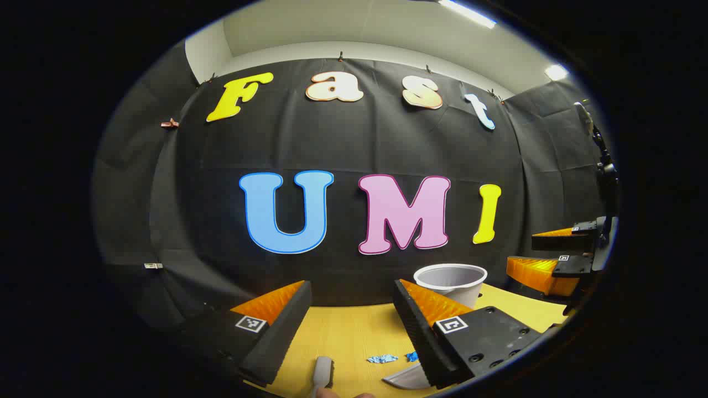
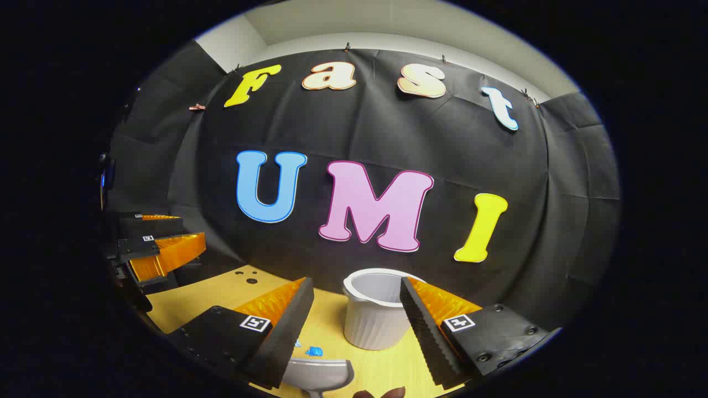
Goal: Pick up the small broom and dustpan from the desktop, sweep the trash into the dustpan with the broom, and then empty the trash into the garbage bin.
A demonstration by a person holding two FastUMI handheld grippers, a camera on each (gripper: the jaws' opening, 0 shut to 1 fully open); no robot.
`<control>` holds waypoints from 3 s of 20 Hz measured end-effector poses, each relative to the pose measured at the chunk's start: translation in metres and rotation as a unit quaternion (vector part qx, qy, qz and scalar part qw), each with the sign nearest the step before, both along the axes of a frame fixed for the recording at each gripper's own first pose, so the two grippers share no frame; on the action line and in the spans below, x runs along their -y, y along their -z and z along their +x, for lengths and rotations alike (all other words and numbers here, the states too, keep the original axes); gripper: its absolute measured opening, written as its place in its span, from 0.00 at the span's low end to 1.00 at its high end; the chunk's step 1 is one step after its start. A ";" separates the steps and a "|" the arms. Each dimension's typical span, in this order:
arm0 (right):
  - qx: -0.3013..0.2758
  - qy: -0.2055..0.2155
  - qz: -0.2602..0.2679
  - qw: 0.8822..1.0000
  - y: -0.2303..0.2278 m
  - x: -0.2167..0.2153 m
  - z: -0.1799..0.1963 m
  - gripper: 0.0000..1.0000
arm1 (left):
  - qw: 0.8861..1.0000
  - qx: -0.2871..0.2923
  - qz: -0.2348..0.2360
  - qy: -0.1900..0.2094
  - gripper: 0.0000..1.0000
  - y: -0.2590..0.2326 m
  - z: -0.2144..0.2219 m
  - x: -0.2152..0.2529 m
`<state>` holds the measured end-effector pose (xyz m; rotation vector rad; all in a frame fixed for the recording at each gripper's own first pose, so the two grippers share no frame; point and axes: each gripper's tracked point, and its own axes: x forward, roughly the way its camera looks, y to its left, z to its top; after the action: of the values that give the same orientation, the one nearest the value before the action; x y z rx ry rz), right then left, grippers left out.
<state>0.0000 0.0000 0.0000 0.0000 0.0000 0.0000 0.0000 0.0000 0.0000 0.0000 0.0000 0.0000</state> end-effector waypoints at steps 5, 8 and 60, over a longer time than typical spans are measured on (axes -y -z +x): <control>0.004 -0.001 0.003 1.000 0.000 -0.004 -0.004 0.97 | 1.000 0.001 0.005 0.004 0.95 -0.001 0.000 -0.002; -0.001 -0.002 0.002 1.000 0.002 -0.005 -0.005 0.97 | 1.000 -0.003 0.006 0.004 0.95 0.004 -0.001 -0.003; -0.566 -0.097 0.046 0.817 0.402 -0.073 -0.060 0.39 | 0.983 -0.177 0.014 -0.039 0.96 0.168 -0.034 -0.059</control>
<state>-0.0598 0.0731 -0.4021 0.0973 1.2063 0.2066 -0.0344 0.0586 -0.1676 0.0275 0.3568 0.0791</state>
